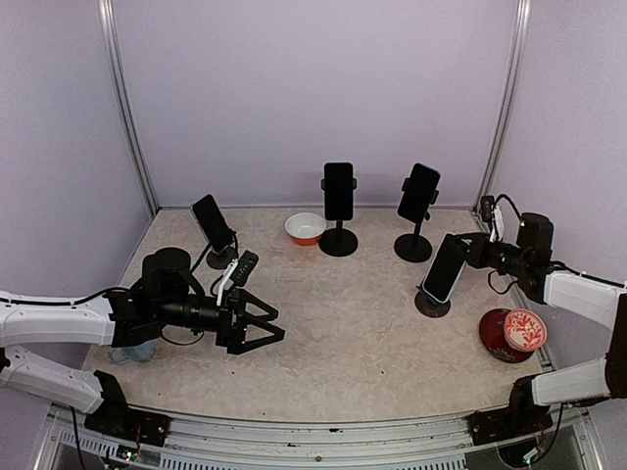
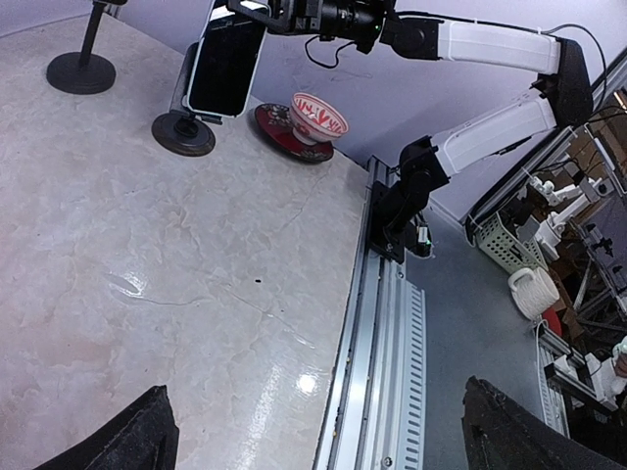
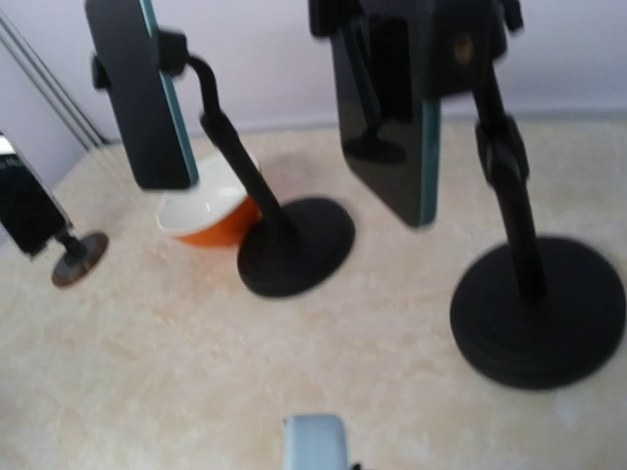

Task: Place the phone on the phone stand
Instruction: Adjust the phone with the phone stand.

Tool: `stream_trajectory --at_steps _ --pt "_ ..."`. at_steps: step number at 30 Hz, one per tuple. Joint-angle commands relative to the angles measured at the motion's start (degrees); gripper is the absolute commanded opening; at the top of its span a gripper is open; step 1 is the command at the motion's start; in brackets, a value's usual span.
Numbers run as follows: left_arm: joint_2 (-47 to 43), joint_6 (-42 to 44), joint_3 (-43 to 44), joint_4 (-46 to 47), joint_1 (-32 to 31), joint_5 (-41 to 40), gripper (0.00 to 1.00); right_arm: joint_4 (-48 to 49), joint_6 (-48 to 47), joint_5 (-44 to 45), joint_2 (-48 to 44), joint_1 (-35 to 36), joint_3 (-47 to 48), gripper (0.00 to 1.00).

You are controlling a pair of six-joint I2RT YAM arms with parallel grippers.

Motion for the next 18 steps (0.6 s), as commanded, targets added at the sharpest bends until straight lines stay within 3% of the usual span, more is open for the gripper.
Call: stream_trajectory --at_steps 1,18 --pt "-0.8 -1.2 0.4 1.1 -0.6 -0.6 0.99 10.1 3.5 -0.9 -0.3 -0.4 -0.1 0.00" --pt "0.4 -1.1 0.0 2.0 -0.6 -0.4 0.99 14.8 2.6 -0.1 3.2 -0.4 -4.9 0.00"
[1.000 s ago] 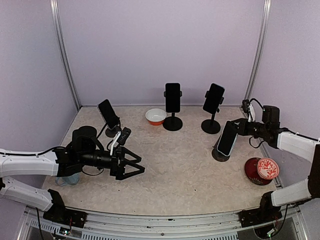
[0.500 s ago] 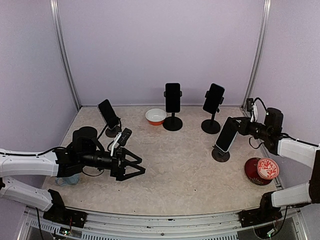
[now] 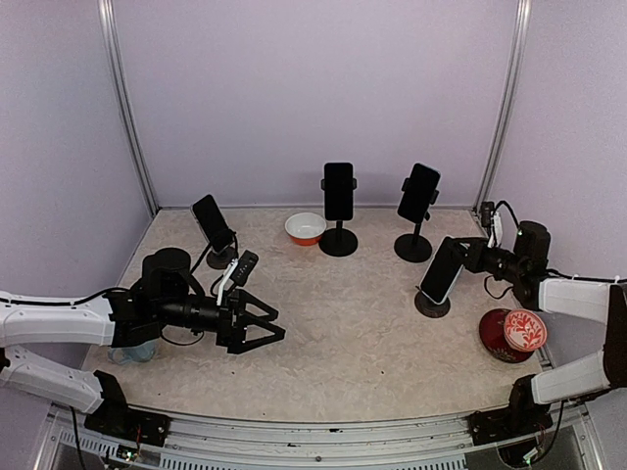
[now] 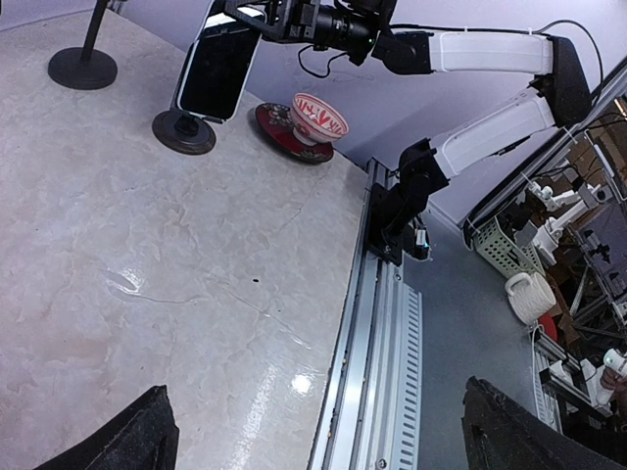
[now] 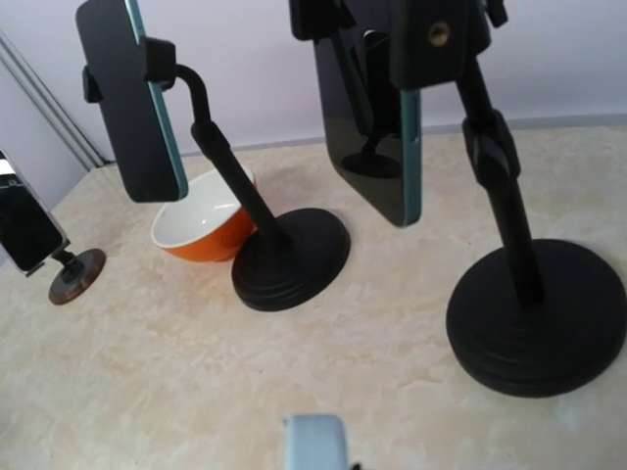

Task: Place the phone on the phone stand
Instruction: Adjust the phone with the phone stand.

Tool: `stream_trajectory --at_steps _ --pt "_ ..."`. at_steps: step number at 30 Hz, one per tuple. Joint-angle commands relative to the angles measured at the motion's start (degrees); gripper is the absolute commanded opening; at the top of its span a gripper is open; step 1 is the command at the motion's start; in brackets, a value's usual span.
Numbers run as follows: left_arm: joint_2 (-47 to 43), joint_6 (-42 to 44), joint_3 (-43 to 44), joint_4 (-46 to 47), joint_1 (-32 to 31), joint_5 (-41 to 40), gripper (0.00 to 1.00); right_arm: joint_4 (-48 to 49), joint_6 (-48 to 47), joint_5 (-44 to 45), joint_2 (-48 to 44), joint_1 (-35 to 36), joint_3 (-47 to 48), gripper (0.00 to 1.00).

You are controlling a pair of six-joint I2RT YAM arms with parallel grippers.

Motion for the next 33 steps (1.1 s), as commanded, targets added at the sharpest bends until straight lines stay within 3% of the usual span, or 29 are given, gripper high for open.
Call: stream_trajectory --at_steps 1,9,14,21,23,24,25,33 --pt "0.5 0.1 0.0 2.1 -0.4 0.0 0.99 3.8 -0.4 -0.5 0.3 -0.4 -0.8 0.00" --pt "0.4 -0.2 -0.4 2.6 -0.4 0.1 0.99 3.4 -0.5 -0.8 -0.3 -0.4 -1.3 0.10" --pt "0.1 -0.3 -0.7 2.8 -0.4 0.0 0.99 2.9 -0.7 -1.1 -1.0 -0.4 -1.5 0.26" --pt "-0.5 -1.0 -2.0 3.5 -0.6 -0.4 0.99 1.1 -1.4 -0.9 -3.0 -0.4 -1.3 0.60" --pt "-0.6 -1.0 -2.2 3.6 -0.6 -0.5 0.99 0.1 -1.9 -0.5 -3.8 -0.4 -0.9 0.74" --pt "-0.7 -1.0 -2.3 3.5 -0.6 -0.5 0.99 -0.6 -2.1 -0.2 -4.3 -0.4 -0.6 0.92" --pt "-0.8 -1.0 -2.3 3.6 -0.7 -0.5 0.99 -1.3 -2.5 0.3 -4.9 -0.4 -0.4 0.99" --pt "-0.9 -0.6 -2.4 3.3 -0.7 -0.8 0.99 -9.6 -4.4 11.3 -12.5 -0.4 1.0 1.00"
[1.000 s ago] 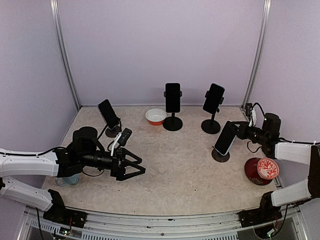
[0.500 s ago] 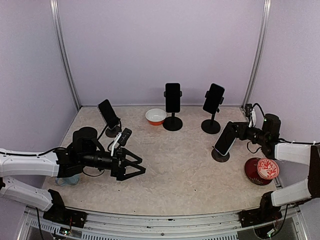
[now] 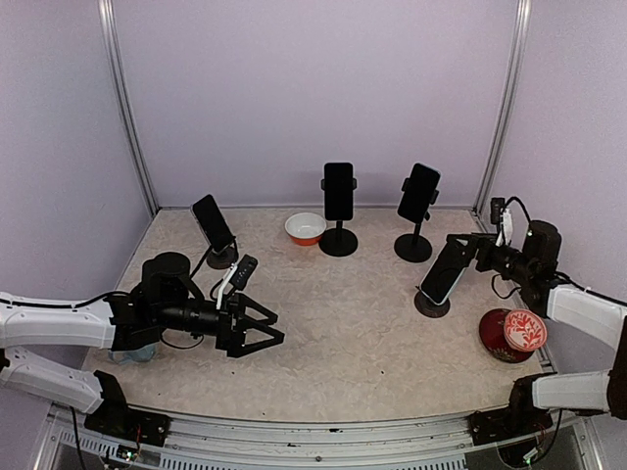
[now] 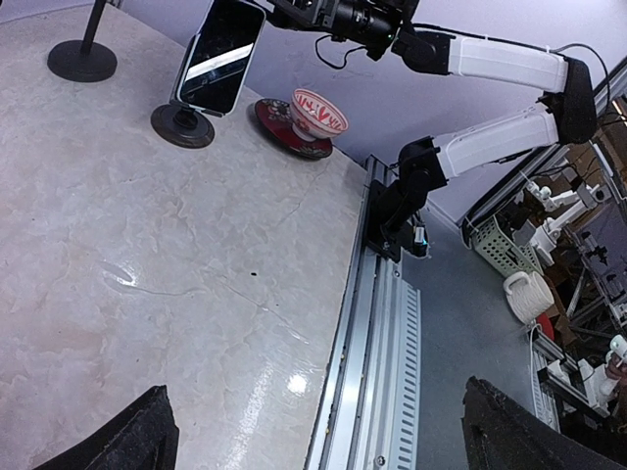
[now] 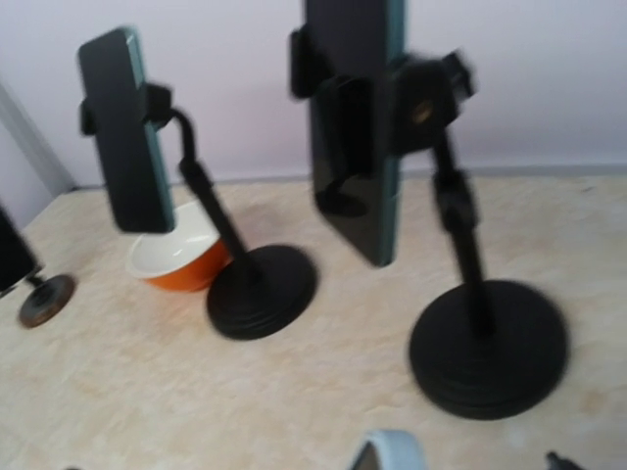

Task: Place the phone on the phone stand
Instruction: Adjust the phone with the phone stand, then reset both arms

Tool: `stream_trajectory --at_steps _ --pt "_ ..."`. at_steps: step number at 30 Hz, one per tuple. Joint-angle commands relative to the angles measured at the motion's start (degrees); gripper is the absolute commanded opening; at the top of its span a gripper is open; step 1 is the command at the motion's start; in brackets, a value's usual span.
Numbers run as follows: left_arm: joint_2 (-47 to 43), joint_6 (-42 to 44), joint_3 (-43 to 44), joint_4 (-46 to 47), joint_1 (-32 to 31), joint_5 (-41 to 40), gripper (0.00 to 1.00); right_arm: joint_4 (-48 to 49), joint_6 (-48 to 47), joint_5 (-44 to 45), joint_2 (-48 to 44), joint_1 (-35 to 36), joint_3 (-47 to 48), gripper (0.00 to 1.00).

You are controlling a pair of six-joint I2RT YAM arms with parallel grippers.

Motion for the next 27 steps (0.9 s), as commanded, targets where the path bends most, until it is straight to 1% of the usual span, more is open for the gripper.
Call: stream_trajectory --at_steps 1,6,12,17,27 --pt "-0.7 0.2 -0.7 1.5 -0.4 -0.7 0.99 -6.3 -1.9 8.2 -5.2 -0.4 2.2 1.00" --pt "0.2 0.5 -0.3 1.5 -0.4 -0.6 0.99 -11.5 -2.6 11.4 -8.7 -0.4 2.3 1.00" --pt "1.6 0.0 0.6 1.5 -0.4 -0.7 0.99 -11.4 1.2 13.7 -10.3 -0.4 0.4 1.00" --pt "1.8 -0.8 0.8 1.6 -0.5 -1.0 0.99 -11.4 2.5 13.4 -10.9 -0.4 0.4 1.00" --pt "1.7 -1.5 0.9 1.8 -1.7 -2.5 0.99 -12.8 0.0 11.7 -10.3 -0.4 0.1 1.00"
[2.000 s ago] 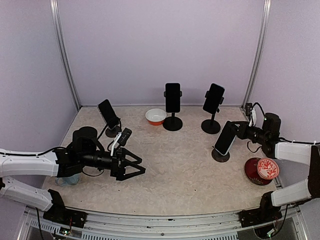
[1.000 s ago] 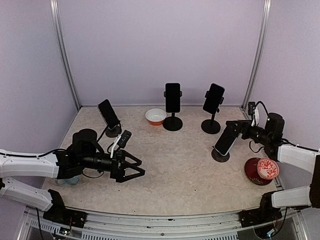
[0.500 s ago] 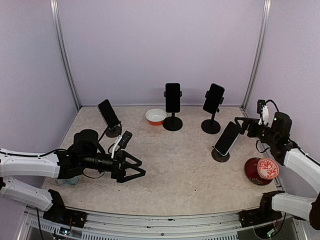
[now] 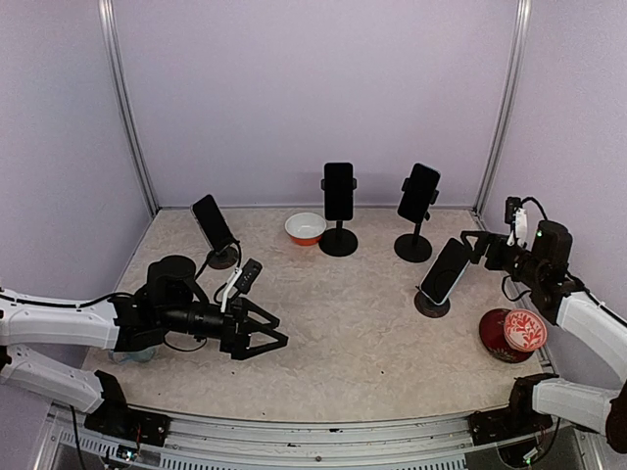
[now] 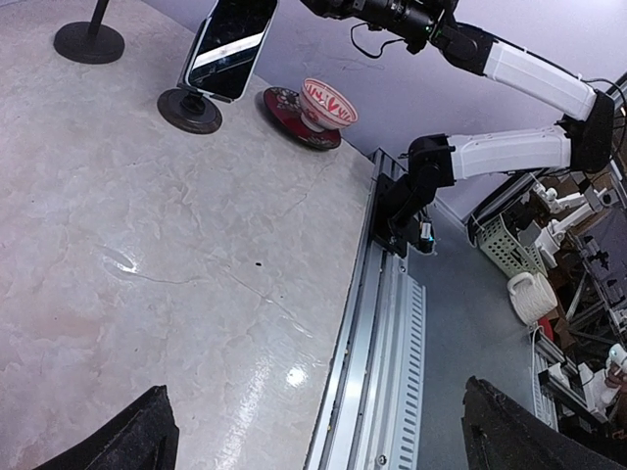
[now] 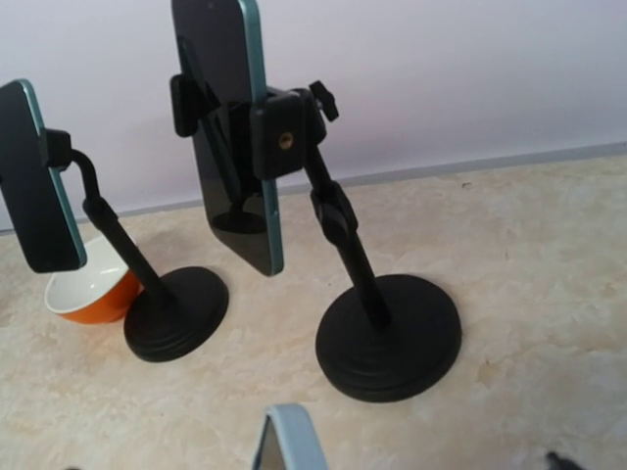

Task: Place the phone on the phone stand
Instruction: Reset both arms

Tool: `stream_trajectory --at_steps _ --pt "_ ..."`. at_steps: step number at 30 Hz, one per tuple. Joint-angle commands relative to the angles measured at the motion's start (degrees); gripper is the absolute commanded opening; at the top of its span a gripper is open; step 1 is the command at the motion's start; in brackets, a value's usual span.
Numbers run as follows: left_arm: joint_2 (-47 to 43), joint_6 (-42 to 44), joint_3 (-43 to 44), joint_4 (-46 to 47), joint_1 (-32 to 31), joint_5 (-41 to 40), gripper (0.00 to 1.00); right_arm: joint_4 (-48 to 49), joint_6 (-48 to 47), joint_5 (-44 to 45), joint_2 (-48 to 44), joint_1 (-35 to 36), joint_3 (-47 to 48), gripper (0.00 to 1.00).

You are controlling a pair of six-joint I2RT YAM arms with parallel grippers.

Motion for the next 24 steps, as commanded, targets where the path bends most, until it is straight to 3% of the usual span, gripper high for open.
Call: stream_trajectory --at_steps 1,16,24 --pt "0.1 -0.5 0.7 2.1 -0.9 -1.0 0.99 -0.8 -1.2 -0.7 -0.4 -0.4 -0.9 1.00" --pt "-0.5 -0.2 -0.5 4.2 -4.2 -3.2 0.99 -15.7 -3.5 0.0 -9.1 -0.4 2.4 1.00" --pt "-5.7 1.0 -0.7 1.5 -8.8 -12.7 0.99 -28.7 -1.9 6.4 -8.7 1.1 13.5 1.00"
